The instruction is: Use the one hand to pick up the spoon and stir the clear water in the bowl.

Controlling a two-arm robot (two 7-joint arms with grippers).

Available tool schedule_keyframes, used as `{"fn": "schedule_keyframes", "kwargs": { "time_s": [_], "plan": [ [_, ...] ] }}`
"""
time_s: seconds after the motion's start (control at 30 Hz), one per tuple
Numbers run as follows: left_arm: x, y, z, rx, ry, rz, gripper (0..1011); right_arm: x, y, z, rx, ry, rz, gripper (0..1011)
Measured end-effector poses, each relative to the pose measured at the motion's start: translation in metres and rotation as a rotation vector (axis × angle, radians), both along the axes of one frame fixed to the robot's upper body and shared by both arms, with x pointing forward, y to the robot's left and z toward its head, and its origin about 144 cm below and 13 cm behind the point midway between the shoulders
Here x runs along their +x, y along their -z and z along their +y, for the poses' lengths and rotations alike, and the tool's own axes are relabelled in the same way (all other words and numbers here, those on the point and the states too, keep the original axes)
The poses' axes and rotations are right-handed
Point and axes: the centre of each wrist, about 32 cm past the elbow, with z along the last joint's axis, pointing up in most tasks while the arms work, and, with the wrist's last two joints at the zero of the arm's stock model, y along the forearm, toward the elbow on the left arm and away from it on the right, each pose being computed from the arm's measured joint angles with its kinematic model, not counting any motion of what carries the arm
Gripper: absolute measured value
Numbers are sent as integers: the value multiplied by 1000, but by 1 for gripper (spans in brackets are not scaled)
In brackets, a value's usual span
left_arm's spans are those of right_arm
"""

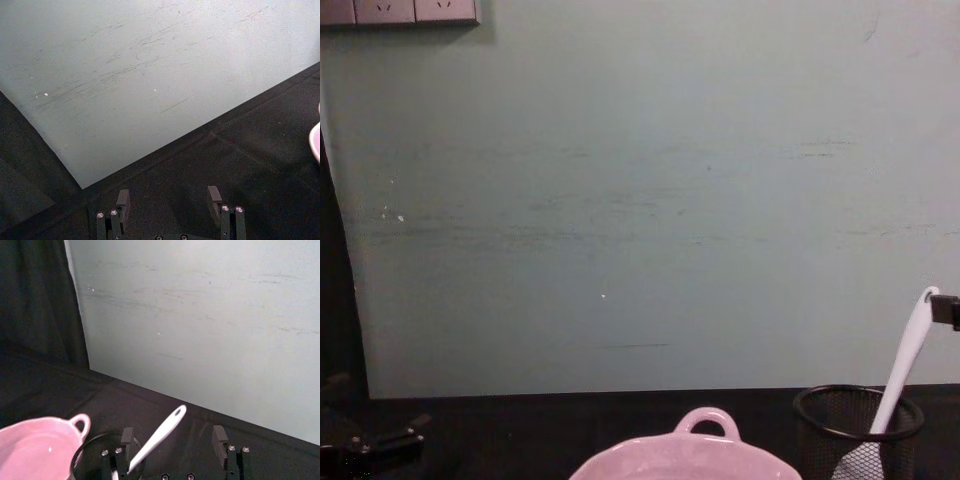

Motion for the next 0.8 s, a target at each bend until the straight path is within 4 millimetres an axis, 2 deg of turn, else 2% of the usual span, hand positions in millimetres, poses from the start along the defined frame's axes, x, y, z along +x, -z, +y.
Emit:
{"fn": "schedule_keyframes", "kwargs": {
  "time_s": [0.2,0.33,0.4,0.57,0.8],
  "plan": [
    [0,0,0,0,0,0,1011,-28,4,-1,-41,32,-35,1002],
    [0,0,0,0,0,0,1011,-38,27,-2,-57,106,-142,1002],
    [0,0,0,0,0,0,1011,-39,43,-3,-56,150,-189,1003],
    [0,0,0,0,0,0,1011,-37,68,-6,-35,199,-232,1002],
    [0,0,0,0,0,0,1011,-29,87,-10,-5,247,-233,1002]
  ]
}}
